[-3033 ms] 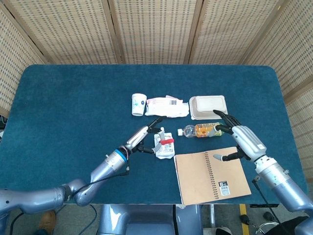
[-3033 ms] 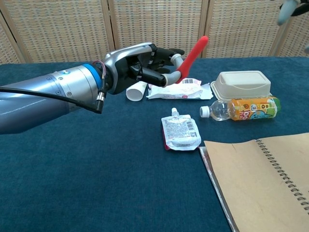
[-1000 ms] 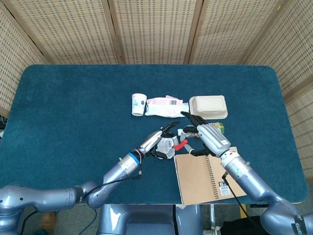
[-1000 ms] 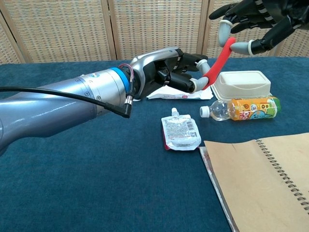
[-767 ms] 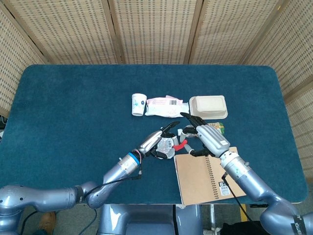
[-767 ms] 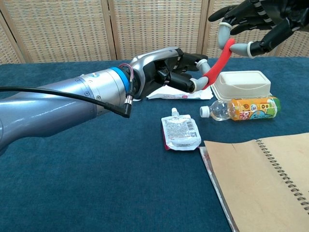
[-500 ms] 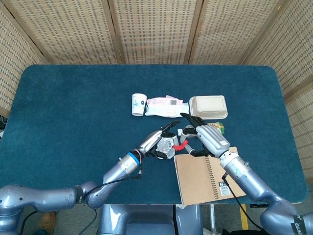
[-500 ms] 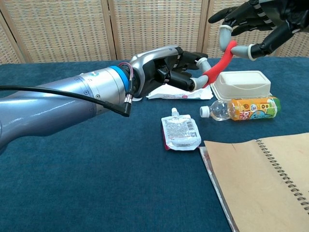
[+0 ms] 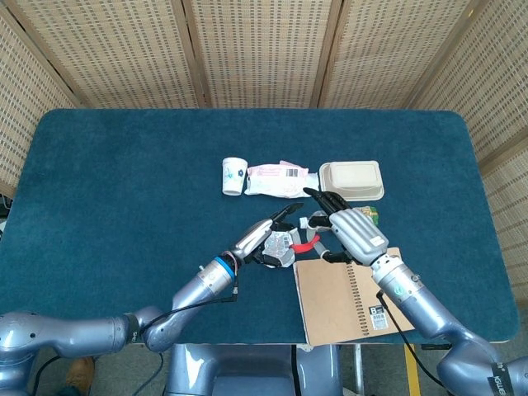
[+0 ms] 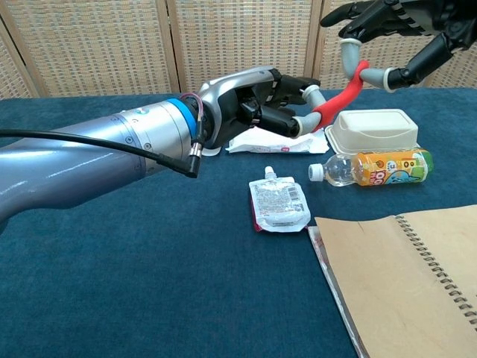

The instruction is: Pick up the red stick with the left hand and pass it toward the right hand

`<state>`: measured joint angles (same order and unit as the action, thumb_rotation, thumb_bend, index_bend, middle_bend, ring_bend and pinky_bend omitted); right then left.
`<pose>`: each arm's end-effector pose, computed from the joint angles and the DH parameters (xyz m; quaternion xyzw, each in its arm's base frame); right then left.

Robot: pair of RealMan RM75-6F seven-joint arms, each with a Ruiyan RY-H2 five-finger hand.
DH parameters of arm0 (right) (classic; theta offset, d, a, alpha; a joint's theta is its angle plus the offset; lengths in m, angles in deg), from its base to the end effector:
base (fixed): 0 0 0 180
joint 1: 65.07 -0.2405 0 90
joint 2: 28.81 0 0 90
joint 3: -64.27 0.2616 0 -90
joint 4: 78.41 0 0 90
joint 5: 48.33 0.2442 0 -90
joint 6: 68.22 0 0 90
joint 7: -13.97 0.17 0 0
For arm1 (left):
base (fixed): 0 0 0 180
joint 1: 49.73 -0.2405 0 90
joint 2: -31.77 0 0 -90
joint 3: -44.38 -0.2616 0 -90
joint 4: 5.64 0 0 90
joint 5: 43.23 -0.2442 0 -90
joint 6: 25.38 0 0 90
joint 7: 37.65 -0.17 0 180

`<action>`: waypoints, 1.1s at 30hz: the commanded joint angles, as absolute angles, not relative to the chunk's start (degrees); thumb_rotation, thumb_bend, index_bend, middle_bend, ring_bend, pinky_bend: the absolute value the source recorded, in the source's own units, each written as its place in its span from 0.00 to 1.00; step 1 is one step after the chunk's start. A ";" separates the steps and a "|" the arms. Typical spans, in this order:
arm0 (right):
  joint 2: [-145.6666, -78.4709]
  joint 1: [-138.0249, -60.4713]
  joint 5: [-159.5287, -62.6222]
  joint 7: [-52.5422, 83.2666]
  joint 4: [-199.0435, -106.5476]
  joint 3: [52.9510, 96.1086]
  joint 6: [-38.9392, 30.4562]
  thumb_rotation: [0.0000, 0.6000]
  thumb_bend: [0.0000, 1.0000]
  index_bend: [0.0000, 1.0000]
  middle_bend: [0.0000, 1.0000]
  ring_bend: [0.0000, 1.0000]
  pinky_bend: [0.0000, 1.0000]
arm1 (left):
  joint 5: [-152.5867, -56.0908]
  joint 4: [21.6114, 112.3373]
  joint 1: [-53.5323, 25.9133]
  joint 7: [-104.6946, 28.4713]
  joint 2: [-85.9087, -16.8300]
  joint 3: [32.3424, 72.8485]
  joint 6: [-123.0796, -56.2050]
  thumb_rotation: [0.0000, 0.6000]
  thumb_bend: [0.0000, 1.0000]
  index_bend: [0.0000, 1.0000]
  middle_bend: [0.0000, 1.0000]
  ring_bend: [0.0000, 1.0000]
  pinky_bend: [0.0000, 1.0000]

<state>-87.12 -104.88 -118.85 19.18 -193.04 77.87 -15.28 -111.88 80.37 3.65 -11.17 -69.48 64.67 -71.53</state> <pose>-0.0924 -0.3411 0.0730 0.6990 -0.4594 0.4660 0.2885 0.0262 0.3524 -0.1146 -0.5822 -0.6217 -0.5224 0.0405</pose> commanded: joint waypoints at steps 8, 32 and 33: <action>-88.33 -103.79 -124.15 15.08 -190.06 76.78 -11.14 1.00 0.72 0.83 0.13 0.00 0.00 | -111.92 79.78 3.33 -11.65 -68.96 64.51 -72.01 1.00 0.52 0.67 0.00 0.00 0.00; -84.41 -95.66 -138.32 7.69 -165.39 71.56 1.80 1.00 0.72 0.85 0.17 0.00 0.00 | -119.06 68.36 -12.83 -7.69 -39.63 59.44 -82.67 1.00 0.52 0.67 0.00 0.00 0.00; -84.63 -95.39 -138.51 7.94 -164.82 71.31 2.05 1.00 0.72 0.85 0.17 0.00 0.00 | -119.35 67.68 -13.57 -7.02 -38.51 59.12 -83.08 1.00 0.52 0.67 0.00 0.00 0.00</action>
